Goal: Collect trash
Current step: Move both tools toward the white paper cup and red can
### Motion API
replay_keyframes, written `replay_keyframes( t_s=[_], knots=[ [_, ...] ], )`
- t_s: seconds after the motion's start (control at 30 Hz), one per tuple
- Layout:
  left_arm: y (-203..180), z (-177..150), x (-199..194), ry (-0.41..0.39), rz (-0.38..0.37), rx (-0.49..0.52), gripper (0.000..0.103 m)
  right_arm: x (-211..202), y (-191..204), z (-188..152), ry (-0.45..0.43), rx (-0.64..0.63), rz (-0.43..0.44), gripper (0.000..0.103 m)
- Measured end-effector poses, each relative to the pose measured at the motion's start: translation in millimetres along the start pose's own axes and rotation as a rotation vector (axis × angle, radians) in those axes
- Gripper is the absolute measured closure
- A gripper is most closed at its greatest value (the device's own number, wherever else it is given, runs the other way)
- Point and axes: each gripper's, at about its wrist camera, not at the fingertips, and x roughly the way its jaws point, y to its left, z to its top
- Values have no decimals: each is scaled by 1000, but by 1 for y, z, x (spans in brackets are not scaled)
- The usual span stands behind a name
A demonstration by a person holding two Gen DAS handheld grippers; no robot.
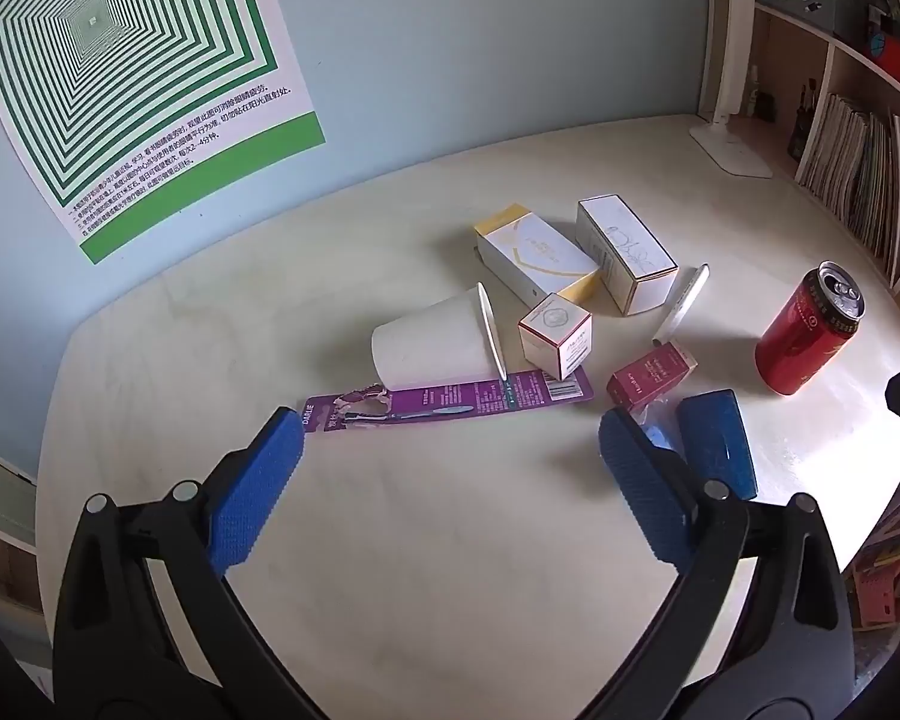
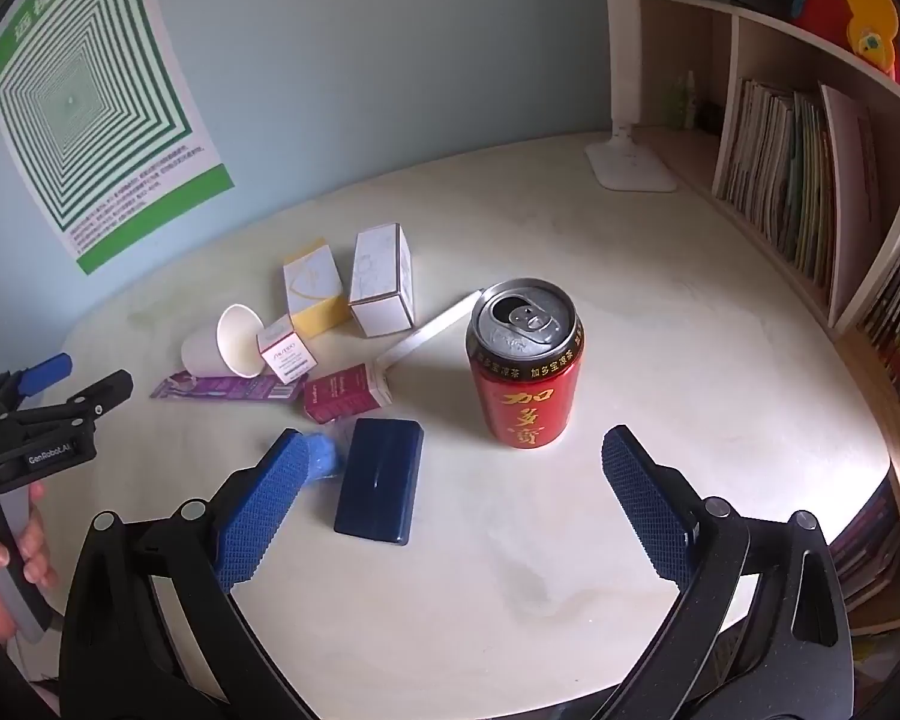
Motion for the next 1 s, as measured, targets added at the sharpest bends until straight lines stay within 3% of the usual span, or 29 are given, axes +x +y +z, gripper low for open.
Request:
replay_keyframes(
  t_s=[1.0],
  knots=[
    [7,1,8,18,-8,-18,6,9,2,4,23,-9,-4,6]
  ],
)
